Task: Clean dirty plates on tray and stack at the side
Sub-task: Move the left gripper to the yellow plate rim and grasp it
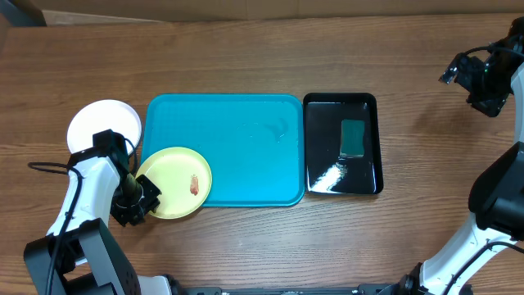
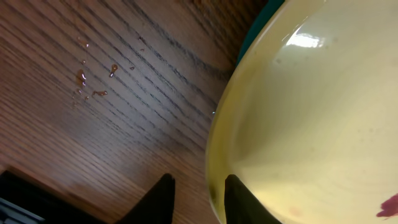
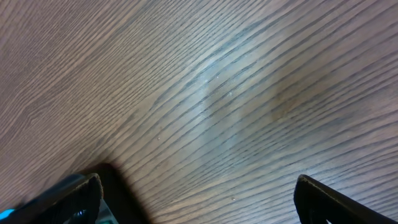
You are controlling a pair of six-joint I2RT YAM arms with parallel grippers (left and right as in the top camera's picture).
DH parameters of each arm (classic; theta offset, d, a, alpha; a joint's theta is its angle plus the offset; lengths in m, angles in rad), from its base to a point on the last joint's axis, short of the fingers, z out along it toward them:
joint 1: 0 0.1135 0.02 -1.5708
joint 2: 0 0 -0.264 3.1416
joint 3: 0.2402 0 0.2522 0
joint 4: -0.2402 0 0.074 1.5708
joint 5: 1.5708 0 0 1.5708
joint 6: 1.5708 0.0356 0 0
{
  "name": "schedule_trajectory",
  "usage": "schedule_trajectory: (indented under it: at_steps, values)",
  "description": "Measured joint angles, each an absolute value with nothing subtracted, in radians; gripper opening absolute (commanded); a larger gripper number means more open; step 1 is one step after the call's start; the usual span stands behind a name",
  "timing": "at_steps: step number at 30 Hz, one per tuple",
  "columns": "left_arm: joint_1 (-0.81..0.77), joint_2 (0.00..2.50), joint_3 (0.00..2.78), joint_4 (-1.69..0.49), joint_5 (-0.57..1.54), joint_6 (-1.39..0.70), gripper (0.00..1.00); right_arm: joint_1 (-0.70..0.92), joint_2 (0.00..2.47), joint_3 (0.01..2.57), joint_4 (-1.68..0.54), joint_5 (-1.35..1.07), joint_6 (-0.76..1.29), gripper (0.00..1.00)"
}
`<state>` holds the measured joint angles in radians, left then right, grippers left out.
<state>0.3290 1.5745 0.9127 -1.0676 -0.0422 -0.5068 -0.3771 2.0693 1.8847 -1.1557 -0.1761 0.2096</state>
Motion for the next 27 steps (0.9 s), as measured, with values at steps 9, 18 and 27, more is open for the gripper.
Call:
schedule_trajectory:
  at_steps: [9,18,27]
  values:
    - [0.329,1.575,0.911,-1.050,-0.033,-0.522,0.10,-0.377,2.069,1.885,-1.156,-0.176,0.210,1.00]
    - [0.329,1.575,0.911,-1.019,0.039,-0.496,0.07,-0.377,2.069,1.885,-1.156,-0.176,0.210,1.00]
    - [0.328,1.575,0.910,-0.867,0.211,-0.347,0.04,-0.377,2.069,1.885,-1.156,-0.176,0.210,1.00]
